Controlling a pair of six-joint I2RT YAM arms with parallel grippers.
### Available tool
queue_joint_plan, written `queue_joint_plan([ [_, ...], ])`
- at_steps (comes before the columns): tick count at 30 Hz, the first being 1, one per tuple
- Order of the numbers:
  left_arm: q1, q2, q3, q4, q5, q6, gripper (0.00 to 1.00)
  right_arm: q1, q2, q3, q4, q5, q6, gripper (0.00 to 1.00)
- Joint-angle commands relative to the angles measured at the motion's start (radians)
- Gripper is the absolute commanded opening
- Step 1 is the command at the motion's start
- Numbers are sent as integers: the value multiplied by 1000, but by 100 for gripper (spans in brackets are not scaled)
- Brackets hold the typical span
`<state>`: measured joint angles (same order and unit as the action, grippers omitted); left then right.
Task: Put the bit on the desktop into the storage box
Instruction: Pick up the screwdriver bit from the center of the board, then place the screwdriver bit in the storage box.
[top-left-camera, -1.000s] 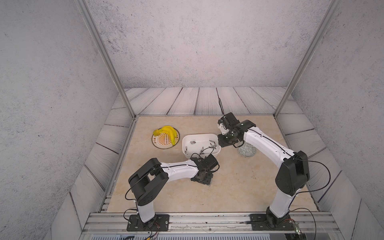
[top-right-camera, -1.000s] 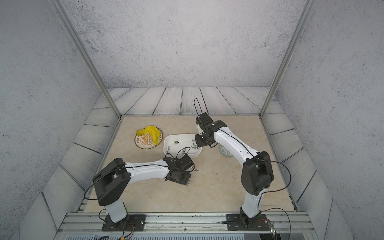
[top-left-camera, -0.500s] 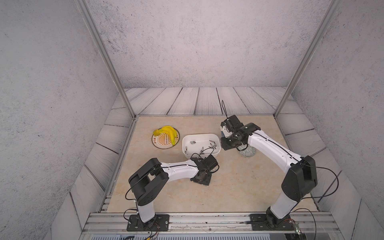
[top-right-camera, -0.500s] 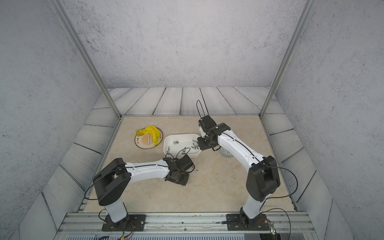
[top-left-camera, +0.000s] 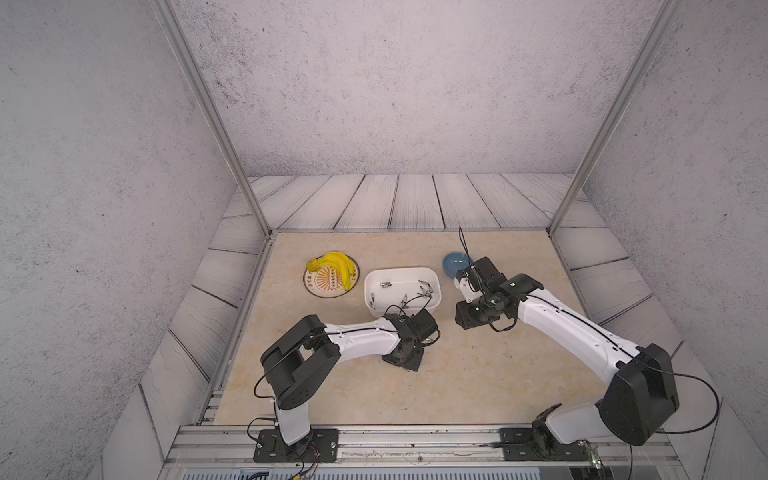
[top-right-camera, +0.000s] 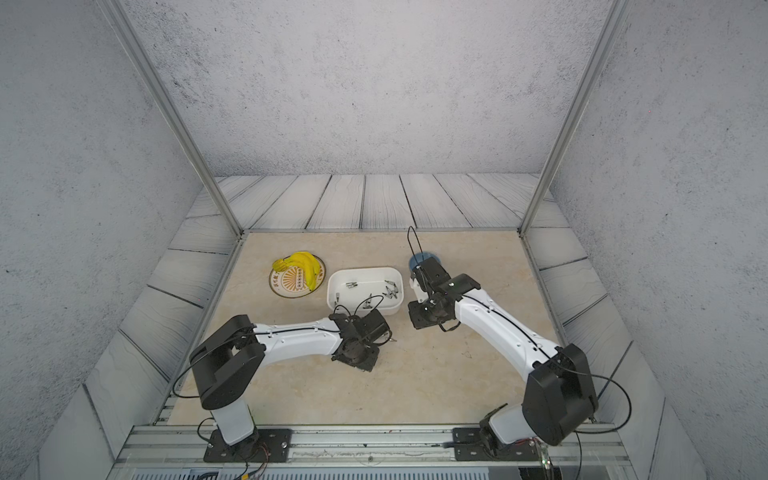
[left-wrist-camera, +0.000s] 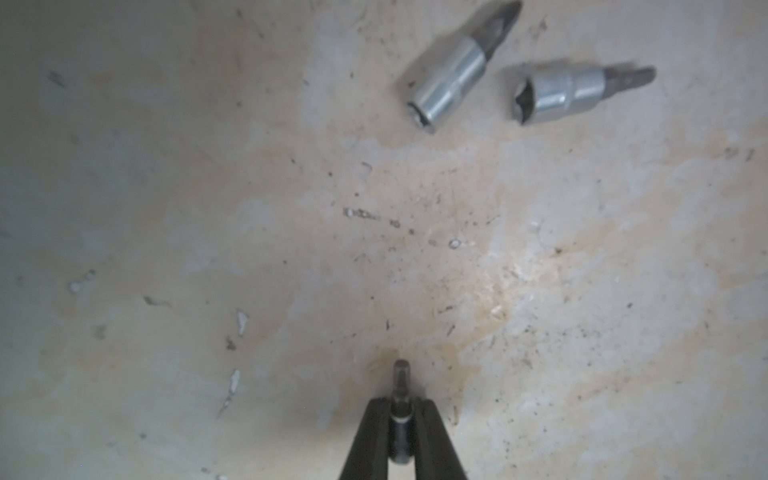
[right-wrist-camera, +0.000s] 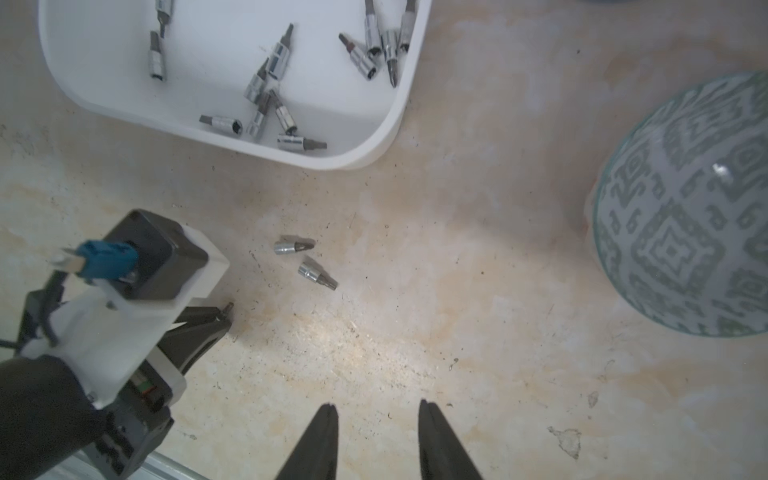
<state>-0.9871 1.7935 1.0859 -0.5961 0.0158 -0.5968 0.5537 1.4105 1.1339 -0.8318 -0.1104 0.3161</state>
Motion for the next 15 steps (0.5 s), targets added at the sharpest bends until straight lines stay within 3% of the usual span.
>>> queue_joint_plan([
  [1, 39, -57, 42, -84, 52, 48, 0, 5, -57, -67, 44, -24, 36, 38],
  [8, 211, -122, 299, -286, 57, 219, 0, 5, -44, -136, 82, -33, 59, 38],
  [15, 332, -37, 551, -384, 46, 347, 0, 39, -37, -150, 118, -45, 60, 38],
])
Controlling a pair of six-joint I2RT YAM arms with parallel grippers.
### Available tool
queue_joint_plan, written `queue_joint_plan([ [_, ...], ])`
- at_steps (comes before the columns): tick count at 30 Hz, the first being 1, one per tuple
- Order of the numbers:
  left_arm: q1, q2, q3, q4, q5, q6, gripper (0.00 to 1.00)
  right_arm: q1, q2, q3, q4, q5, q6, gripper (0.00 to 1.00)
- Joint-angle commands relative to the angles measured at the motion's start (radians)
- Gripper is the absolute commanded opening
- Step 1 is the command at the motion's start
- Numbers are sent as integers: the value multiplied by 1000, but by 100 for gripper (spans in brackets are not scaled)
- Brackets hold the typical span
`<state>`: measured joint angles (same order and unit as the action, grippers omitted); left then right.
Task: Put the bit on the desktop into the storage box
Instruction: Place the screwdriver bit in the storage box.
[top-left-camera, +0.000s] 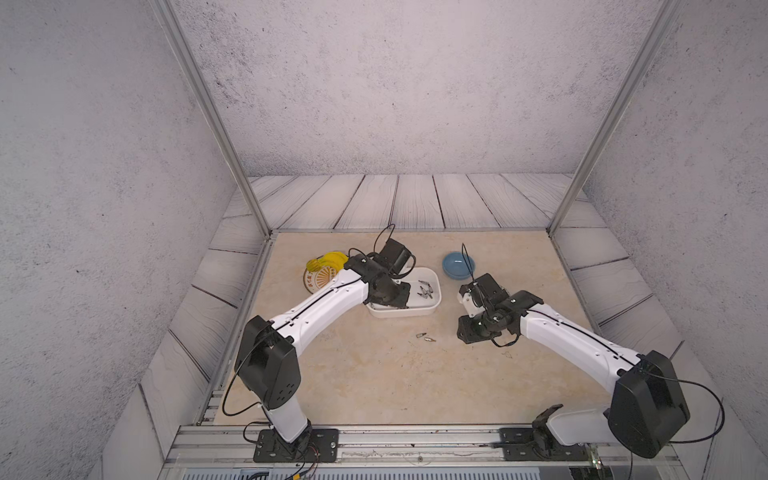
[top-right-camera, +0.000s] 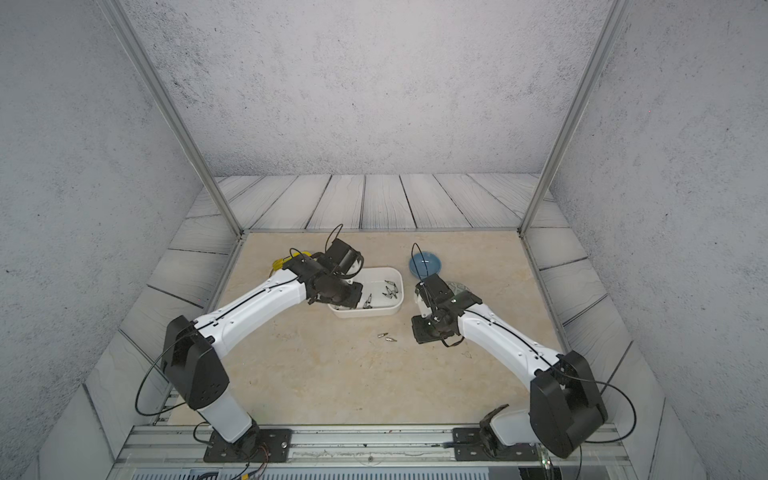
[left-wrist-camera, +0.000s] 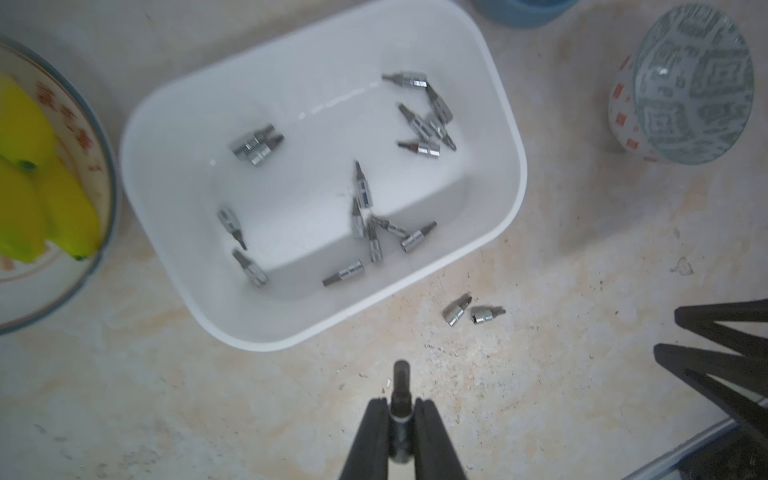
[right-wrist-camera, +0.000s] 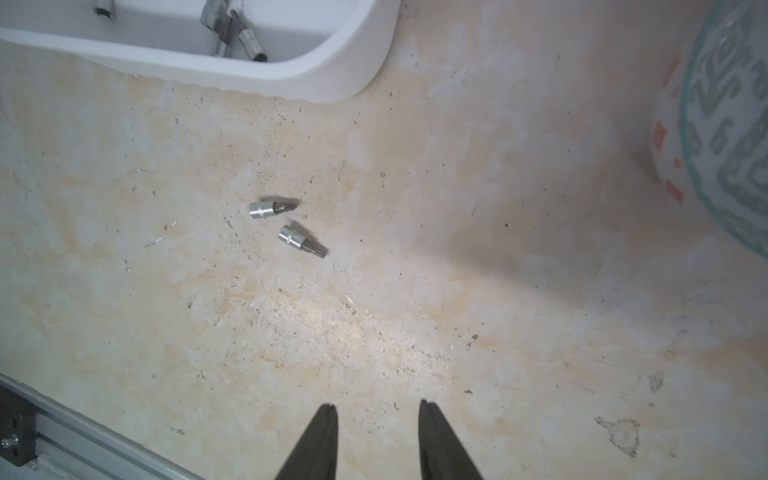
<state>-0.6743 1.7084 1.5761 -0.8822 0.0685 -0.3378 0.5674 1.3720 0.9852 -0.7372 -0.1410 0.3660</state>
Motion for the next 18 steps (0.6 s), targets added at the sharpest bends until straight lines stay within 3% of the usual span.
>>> queue_joint_plan([
  [1, 34, 74, 89, -102, -2, 100, 0, 41, -5, -3, 29, -8, 8, 38],
  [5, 90, 215, 189, -88, 57, 144, 0, 69, 10, -33, 79, 14, -5, 39],
  [11, 104, 465, 360, -110, 77, 181, 0, 148, 105, -54, 140, 78, -37, 39],
  [18, 144, 581, 385, -36, 110, 160, 0, 221, 196, -48, 219, 108, -70, 40],
])
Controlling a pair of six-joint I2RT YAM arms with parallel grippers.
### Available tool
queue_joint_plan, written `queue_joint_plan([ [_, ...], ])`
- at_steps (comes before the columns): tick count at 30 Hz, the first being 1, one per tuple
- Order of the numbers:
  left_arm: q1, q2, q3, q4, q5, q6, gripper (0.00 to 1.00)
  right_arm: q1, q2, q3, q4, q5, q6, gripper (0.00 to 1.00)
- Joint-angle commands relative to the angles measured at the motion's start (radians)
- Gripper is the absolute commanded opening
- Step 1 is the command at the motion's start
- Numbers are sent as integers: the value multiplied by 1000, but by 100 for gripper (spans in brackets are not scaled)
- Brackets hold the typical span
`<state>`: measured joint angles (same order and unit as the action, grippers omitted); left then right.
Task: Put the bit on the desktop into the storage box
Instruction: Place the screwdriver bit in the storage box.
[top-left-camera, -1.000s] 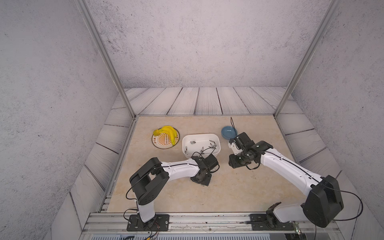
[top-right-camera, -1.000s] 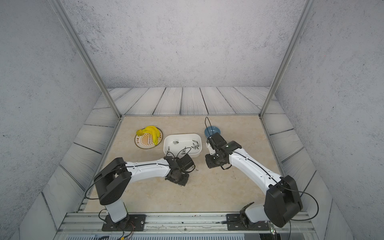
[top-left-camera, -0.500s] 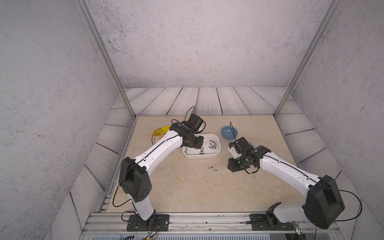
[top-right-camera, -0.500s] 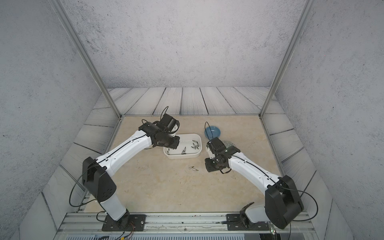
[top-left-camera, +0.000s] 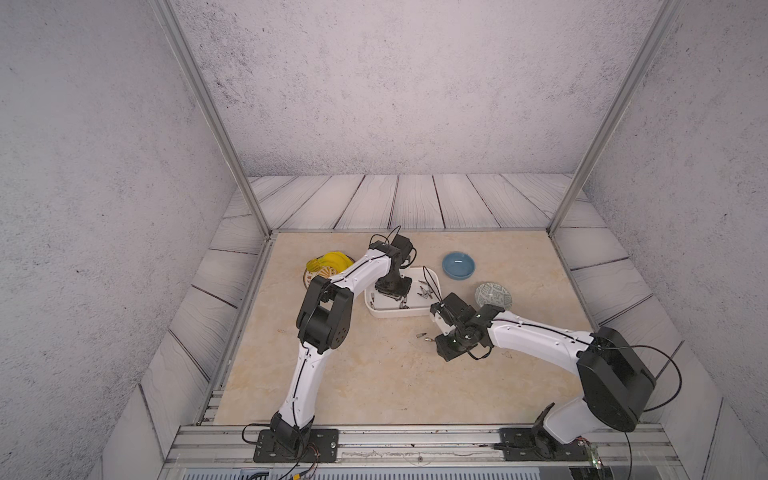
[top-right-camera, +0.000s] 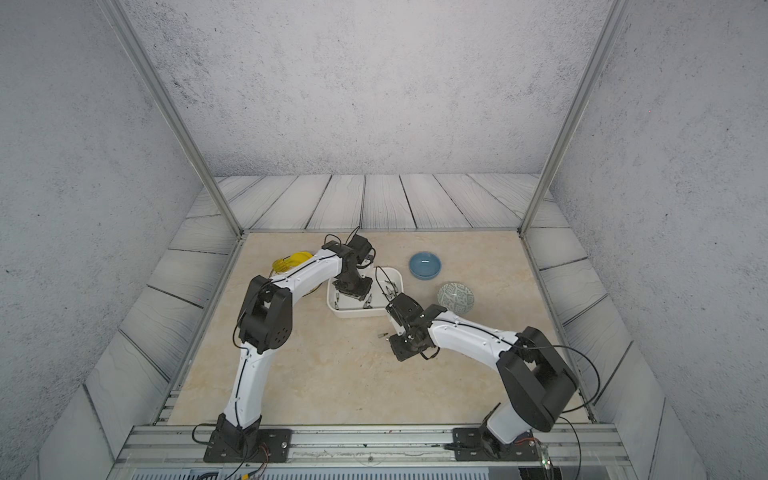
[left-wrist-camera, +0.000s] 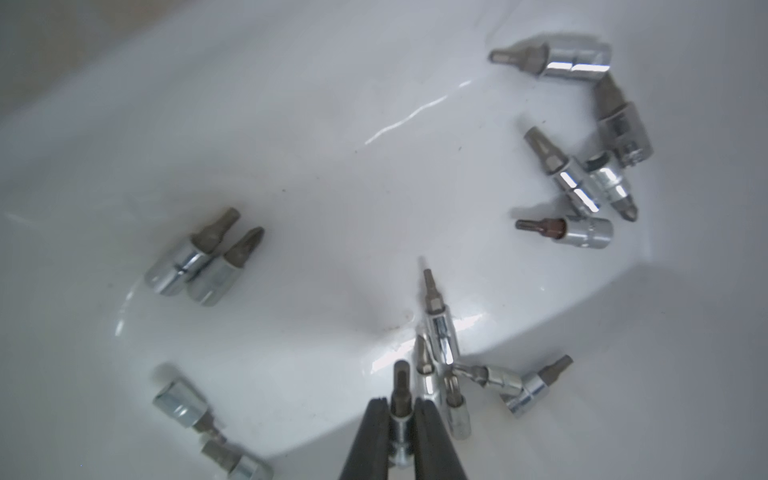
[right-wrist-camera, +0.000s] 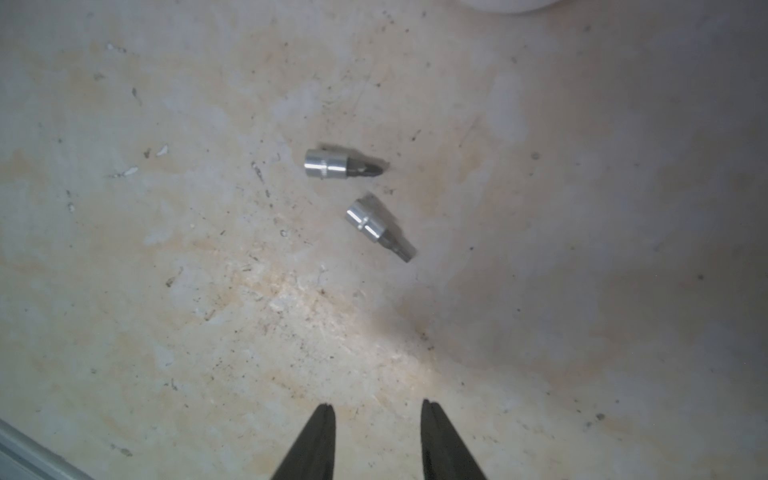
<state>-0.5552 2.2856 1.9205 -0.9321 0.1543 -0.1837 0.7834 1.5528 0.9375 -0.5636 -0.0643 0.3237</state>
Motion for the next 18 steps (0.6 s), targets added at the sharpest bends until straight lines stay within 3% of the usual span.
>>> queue_joint_plan([
  [1, 34, 13, 42, 19, 34, 3, 0, 6, 24, 1, 55, 13, -43, 40],
  [12, 54, 129, 109, -16, 125, 1, 0, 8, 106, 67, 58, -15, -107, 40],
  [18, 46, 121, 88, 4, 141, -9, 0, 8, 136, 76, 69, 15, -132, 40],
])
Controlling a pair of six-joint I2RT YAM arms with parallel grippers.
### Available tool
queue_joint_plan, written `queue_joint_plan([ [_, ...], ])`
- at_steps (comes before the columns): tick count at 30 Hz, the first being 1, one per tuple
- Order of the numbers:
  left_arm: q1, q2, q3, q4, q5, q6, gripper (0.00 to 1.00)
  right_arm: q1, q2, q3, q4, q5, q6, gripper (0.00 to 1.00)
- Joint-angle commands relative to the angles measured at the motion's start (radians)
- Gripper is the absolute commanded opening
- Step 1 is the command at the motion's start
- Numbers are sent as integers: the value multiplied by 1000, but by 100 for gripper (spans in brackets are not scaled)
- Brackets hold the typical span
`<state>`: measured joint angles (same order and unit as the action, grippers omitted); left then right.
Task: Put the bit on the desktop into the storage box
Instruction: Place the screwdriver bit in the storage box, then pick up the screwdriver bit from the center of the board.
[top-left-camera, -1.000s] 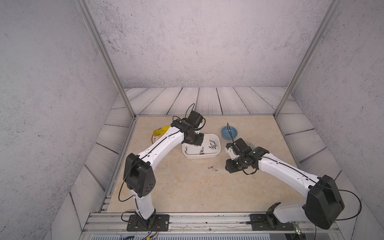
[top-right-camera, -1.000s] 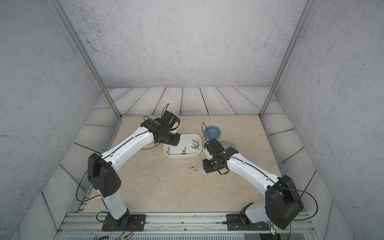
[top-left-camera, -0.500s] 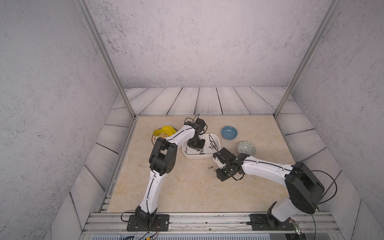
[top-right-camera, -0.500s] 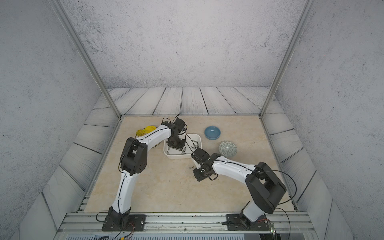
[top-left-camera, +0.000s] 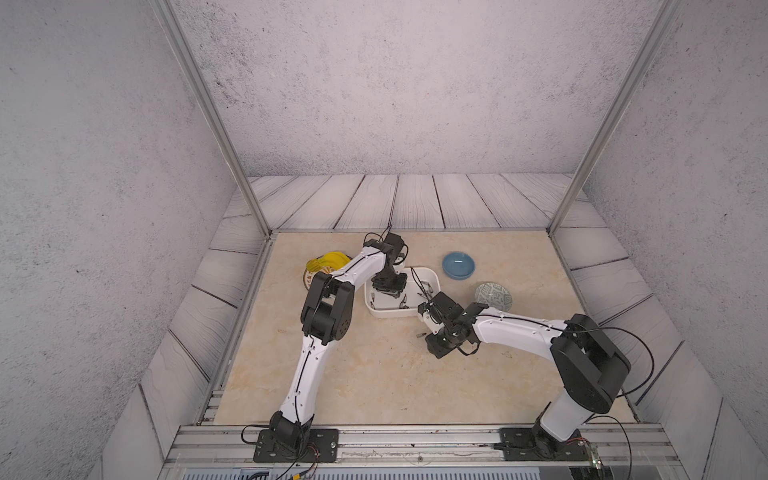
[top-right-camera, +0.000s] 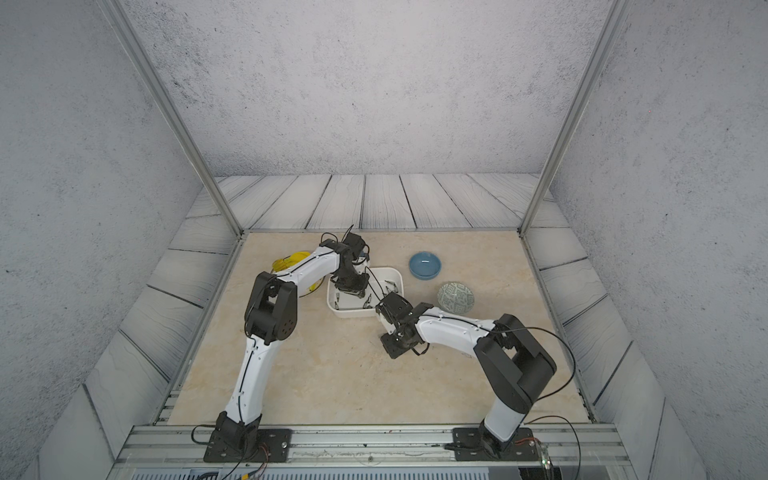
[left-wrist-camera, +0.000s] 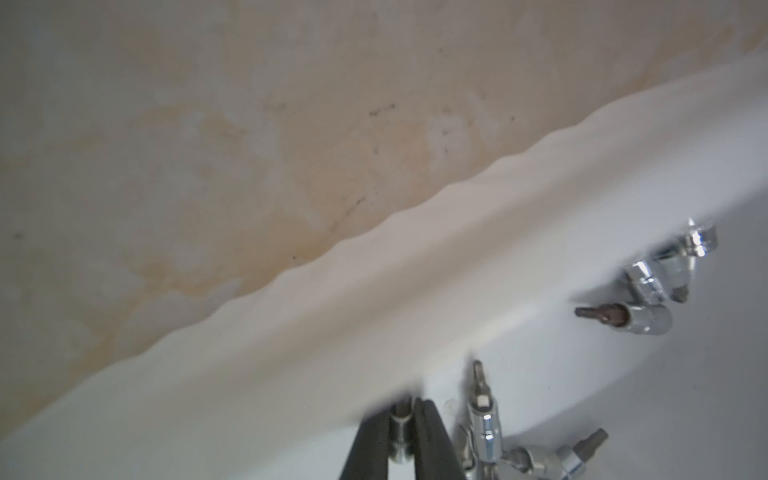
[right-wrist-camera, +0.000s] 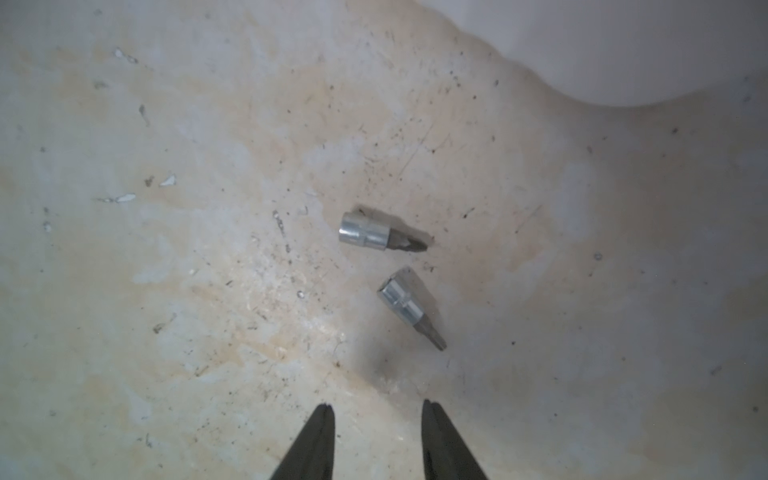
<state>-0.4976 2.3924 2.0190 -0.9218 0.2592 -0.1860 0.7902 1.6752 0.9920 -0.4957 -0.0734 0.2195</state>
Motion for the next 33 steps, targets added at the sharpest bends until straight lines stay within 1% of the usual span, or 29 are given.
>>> queue_joint_plan([
  [1, -12, 10, -15, 1, 37, -9, 0, 0, 22, 26, 3, 32, -36, 40],
  [3, -12, 1, -19, 8, 34, -14, 1, 1, 37, 34, 6, 44, -47, 40],
  [5, -12, -8, -19, 15, 34, -17, 7, 1, 58, 48, 9, 56, -60, 40],
  [8, -12, -9, -14, 18, 32, -20, 12, 1, 79, 69, 10, 74, -76, 40],
  [10, -12, -12, -16, 15, 34, -21, 21, 1, 84, 78, 13, 91, -89, 40],
  [11, -12, -14, -19, 18, 34, -21, 24, 0, 85, 82, 13, 98, -94, 40],
  [13, -10, -27, -32, 30, 41, -21, 38, 1, 89, 96, 6, 109, -107, 40],
  [14, -10, -32, -36, 33, 44, -20, 42, 1, 92, 103, 1, 115, -112, 40],
  [20, -8, -84, -39, 40, 43, -23, 51, 1, 109, 137, -15, 116, -133, 40],
  [23, -3, -142, -54, 53, 30, -37, 55, 1, 125, 144, -18, 109, -144, 40],
  [26, 15, -219, -102, 84, 20, -70, 61, 1, 132, 139, -16, 104, -153, 39],
  [33, 52, -397, -231, 117, -4, -86, 67, 1, 154, 138, -17, 88, -166, 38],
])
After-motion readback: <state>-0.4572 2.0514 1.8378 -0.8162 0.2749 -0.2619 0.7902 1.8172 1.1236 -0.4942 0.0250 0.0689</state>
